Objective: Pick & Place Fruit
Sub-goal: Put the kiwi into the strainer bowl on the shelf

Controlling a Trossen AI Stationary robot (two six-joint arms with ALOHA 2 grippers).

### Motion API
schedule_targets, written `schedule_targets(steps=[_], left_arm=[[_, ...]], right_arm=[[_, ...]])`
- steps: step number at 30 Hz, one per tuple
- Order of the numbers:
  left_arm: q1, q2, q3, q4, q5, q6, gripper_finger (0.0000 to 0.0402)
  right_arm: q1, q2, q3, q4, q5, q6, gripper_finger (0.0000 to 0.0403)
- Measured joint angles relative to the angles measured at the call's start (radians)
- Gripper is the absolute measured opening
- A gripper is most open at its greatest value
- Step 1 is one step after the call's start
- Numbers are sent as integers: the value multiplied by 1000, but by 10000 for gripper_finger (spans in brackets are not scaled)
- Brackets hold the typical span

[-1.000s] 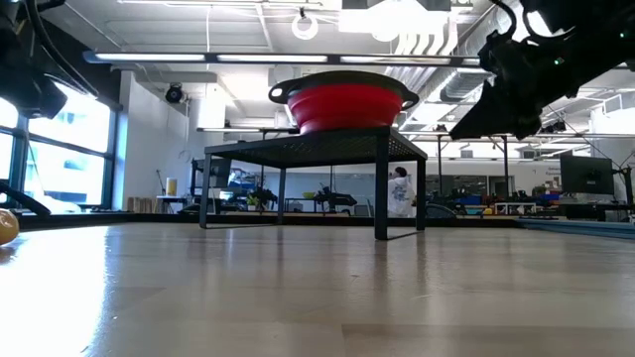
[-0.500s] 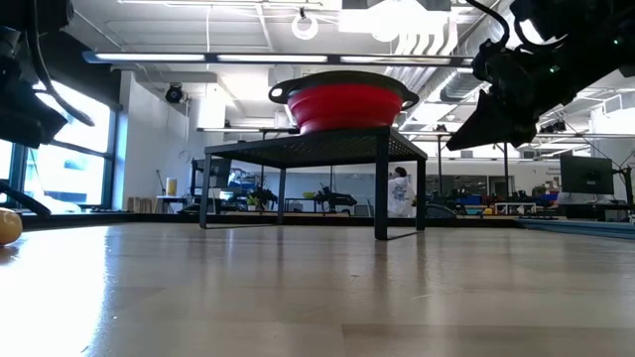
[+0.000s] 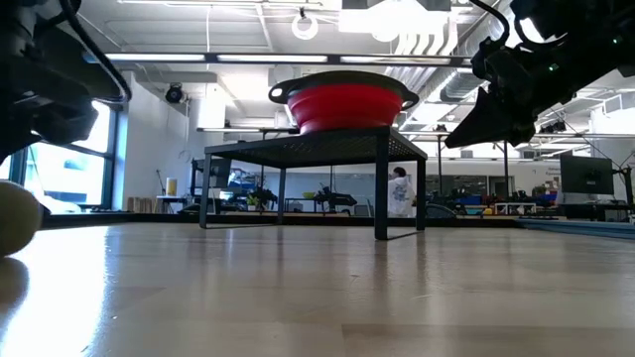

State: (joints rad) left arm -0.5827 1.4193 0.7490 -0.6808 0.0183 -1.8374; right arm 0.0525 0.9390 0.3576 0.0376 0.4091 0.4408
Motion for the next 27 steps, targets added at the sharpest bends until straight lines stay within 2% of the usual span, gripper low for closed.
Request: schedule_targets(steps=[9,13,21,27], left_arm=[[0,0,0,145,-108,1,0],[0,0,0,201,-163,35,0],[0,0,0,278,-211,90,0],[0,0,0,314,-292,186,0]], right_arm=[[0,0,0,-1,0,0,2],[0,0,0,-1,0,0,2],[0,0,0,-1,0,0,2],[0,0,0,4,0,0,2]])
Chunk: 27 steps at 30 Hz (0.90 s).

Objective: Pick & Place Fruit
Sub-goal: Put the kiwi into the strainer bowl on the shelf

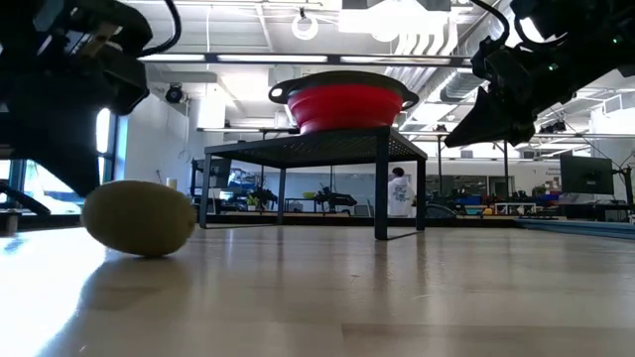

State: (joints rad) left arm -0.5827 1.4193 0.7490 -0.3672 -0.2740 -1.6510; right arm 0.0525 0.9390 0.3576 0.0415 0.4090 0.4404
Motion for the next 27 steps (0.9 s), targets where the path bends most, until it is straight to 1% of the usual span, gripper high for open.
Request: schedule_targets(steps=[3,11,13,16,22,24,27], left_arm=[[0,-2,3,10,-25,83,0],[0,-2,6,7,-53,369,0],[0,-2,6,4,-65,421,0],[0,-2,6,-6,-91,464,0],[0,-2,6,-1,-152,481,0],[1,-2,7,12,-156,529,0],[0,-2,8,20,-156,654,0]], right_arm=[[0,0,0,3,0,0,2],[0,0,0,33,0,0,3],[0,0,0,39,0,0,3],[0,0,0,47,0,1,3],[0,0,0,46,-1,5,3],[0,0,0,46,-1,5,3],[0,0,0,46,-1,6,3]])
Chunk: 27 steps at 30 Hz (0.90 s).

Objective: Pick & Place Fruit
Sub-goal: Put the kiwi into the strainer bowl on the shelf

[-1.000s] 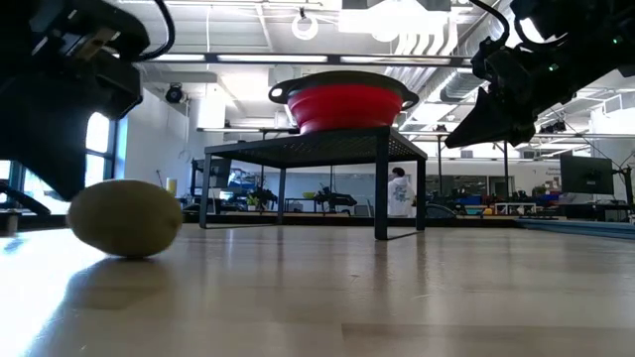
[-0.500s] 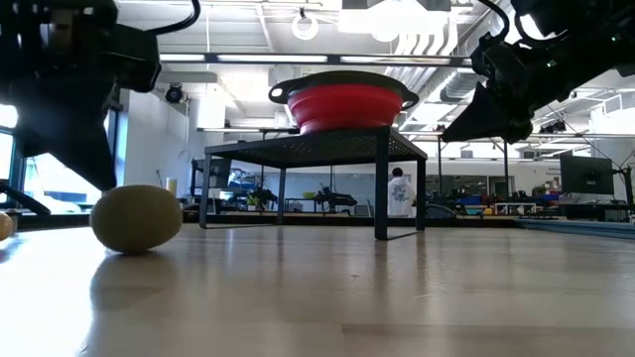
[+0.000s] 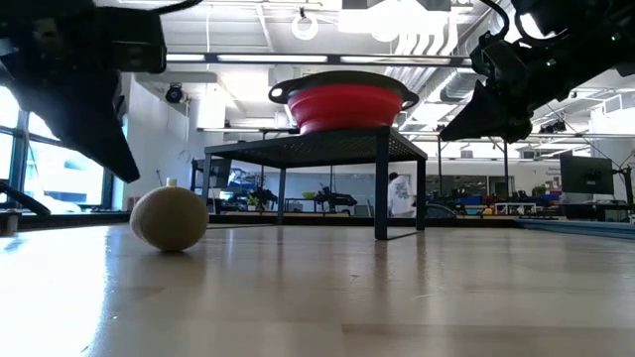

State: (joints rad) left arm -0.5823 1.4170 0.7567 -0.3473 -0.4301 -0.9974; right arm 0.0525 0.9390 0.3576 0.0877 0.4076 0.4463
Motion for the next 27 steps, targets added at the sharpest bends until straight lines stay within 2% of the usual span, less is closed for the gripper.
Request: schedule_targets(steps=[6,13,15,18,21,24,27], left_arm=[[16,-8,0,9,-4,231,0],[120,-22,27,7,8,276,0],[149,-22,39,-2,59,341,0],[200,-22,64,2,204,426,0],[239,-22,90,1,296,453,3],[266,-22,115,1,367,493,22],[284,-22,128,2,424,566,61]], right_arm=[[0,0,0,0,0,2,2],[0,0,-1,22,0,3,2],[0,0,-1,31,0,3,2],[0,0,-1,38,-6,3,2],[0,0,-1,38,-26,3,2],[0,0,-1,38,-42,3,2],[0,0,-1,38,-44,3,2]])
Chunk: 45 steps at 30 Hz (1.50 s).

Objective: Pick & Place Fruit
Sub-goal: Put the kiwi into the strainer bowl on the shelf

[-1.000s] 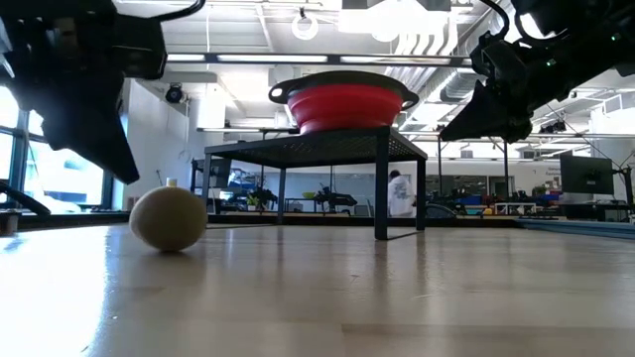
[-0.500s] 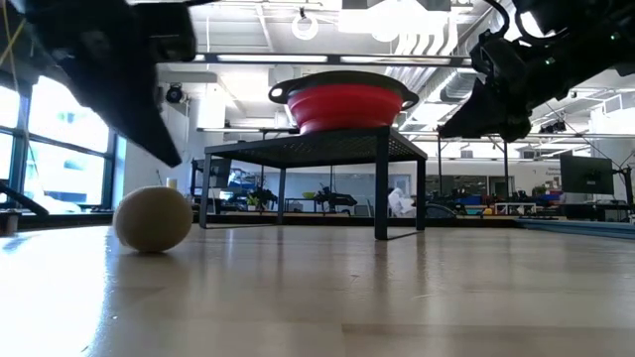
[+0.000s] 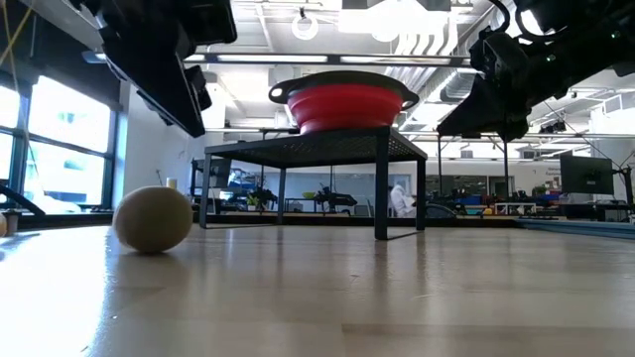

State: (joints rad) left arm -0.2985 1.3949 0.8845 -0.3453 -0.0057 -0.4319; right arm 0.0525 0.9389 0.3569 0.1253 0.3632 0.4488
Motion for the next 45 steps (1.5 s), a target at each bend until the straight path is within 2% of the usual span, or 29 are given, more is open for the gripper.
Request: schedule_targets(steps=[10,15,20,24,28,34,45], left_arm=[[4,0,0,-1,20,193,231],[4,0,0,-2,132,287,278],[4,0,0,-2,146,300,287],[4,4,0,-2,83,306,287],[4,25,0,-18,43,387,287],[4,73,1,-18,47,435,287],[4,142,1,-47,55,436,287]], right_arm=[[0,0,0,0,0,0,2],[0,0,0,0,0,0,2],[0,0,0,0,0,0,2],[0,0,0,0,0,0,2],[0,0,0,-1,1,0,2],[0,0,0,-1,1,0,2],[0,0,0,-2,1,0,2]])
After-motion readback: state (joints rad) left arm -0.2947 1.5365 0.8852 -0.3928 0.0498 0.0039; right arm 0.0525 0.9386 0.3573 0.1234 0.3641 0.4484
